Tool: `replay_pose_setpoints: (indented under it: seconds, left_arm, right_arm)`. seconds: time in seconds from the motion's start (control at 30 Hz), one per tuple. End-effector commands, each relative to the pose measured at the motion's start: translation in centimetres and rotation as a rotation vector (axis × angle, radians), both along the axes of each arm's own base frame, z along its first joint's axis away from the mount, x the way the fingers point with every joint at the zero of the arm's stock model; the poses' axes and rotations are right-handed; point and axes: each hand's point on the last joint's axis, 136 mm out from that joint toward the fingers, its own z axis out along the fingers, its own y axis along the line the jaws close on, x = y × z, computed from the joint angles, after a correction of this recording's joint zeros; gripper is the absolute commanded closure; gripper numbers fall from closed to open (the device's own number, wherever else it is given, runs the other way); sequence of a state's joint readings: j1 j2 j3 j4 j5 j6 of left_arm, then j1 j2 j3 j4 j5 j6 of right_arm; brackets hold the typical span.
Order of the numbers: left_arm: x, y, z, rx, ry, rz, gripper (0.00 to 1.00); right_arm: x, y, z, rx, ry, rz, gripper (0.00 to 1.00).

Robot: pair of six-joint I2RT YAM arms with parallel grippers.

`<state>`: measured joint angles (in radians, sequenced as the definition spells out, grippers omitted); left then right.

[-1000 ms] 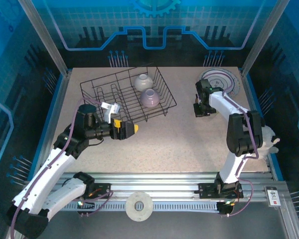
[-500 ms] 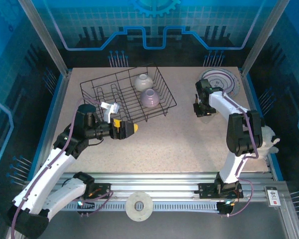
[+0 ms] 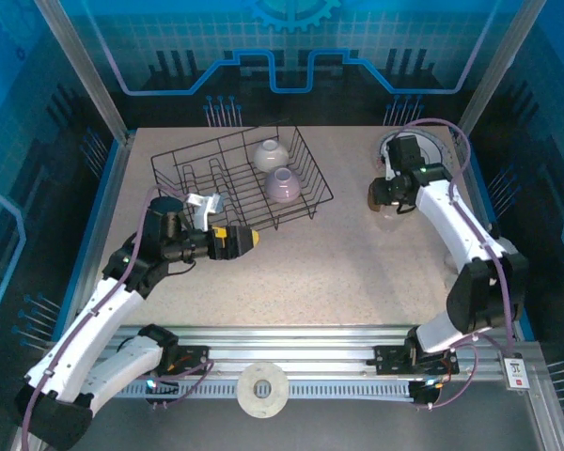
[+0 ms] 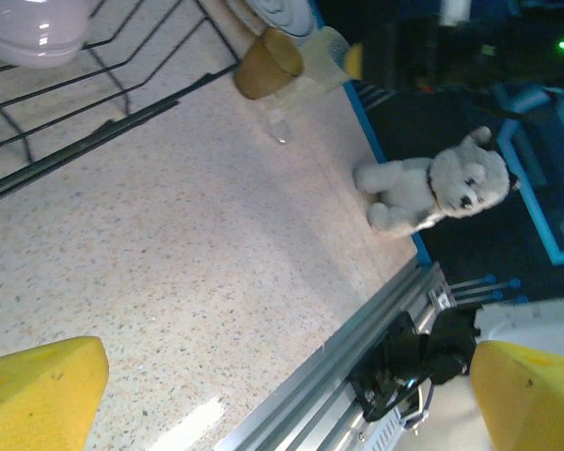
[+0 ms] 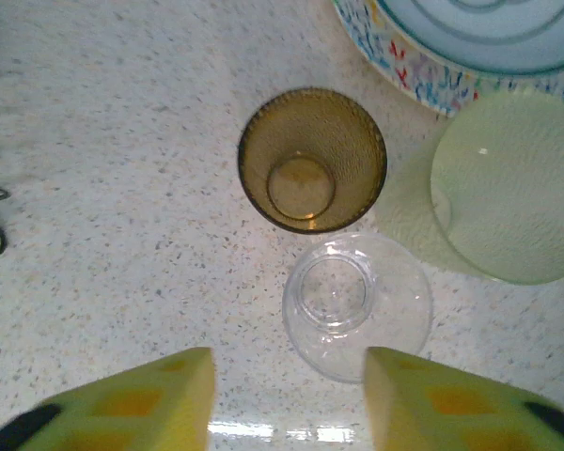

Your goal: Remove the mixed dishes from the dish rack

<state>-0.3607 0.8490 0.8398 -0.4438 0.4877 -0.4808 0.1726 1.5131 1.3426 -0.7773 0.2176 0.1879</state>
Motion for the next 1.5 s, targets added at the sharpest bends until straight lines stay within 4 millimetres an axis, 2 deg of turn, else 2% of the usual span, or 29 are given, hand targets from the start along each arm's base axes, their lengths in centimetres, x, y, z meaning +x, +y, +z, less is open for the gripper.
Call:
replay_pose_setpoints:
  seconds: [0.0, 0.1, 0.23, 0.4, 0.5, 0.7, 0.83, 1.0, 1.27, 1.47]
  left_arm:
    - [0.3, 1.6, -2.5, 0.011, 0.137, 0.133, 0.01]
    - [0.1, 2.0, -3.8, -0.035, 0.232, 0.198, 0.01]
    - [-0.4, 2.4, -6.3, -0.067, 0.406, 0.292, 0.02]
    - [0.0, 4.0, -8.8, -0.034, 0.510, 0.438, 0.20]
    - [0.7, 4.6, -9.6, -0.024, 0.548, 0.517, 0.31]
    - [2.5, 5.5, -11.3, -0.053, 0.624, 0.664, 0.36]
    - [3.7, 6.5, -12.2, -0.054, 0.648, 0.770, 0.37]
    - [5.4, 7.3, -12.7, -0.096, 0.657, 0.881, 0.37]
    - [6.9, 8.5, -14.5, -0.143, 0.725, 1.042, 0.39]
    - [7.9, 8.9, -14.5, -0.230, 0.739, 1.127, 0.38]
  right_arm:
    - [-1.0, 3.2, 1.9, 0.081, -0.036, 0.093, 0.40]
    - [-1.3, 6.7, 2.8, 0.141, -0.047, 0.198, 0.29]
    - [-0.6, 10.7, 2.7, 0.169, -0.040, 0.299, 0.24]
    - [1.7, 15.2, 1.7, 0.196, -0.003, 0.380, 0.23]
    - [3.4, 16.8, 0.3, 0.221, 0.036, 0.388, 0.23]
    - [6.3, 17.5, -2.3, 0.208, 0.084, 0.359, 0.30]
    - [7.3, 18.0, -2.7, 0.216, 0.079, 0.363, 0.32]
    - [8.2, 17.7, -3.1, 0.210, 0.075, 0.355, 0.33]
    - [9.1, 17.2, -4.7, 0.282, 0.113, 0.342, 0.38]
    - [8.5, 17.7, -4.9, 0.310, 0.114, 0.363, 0.39]
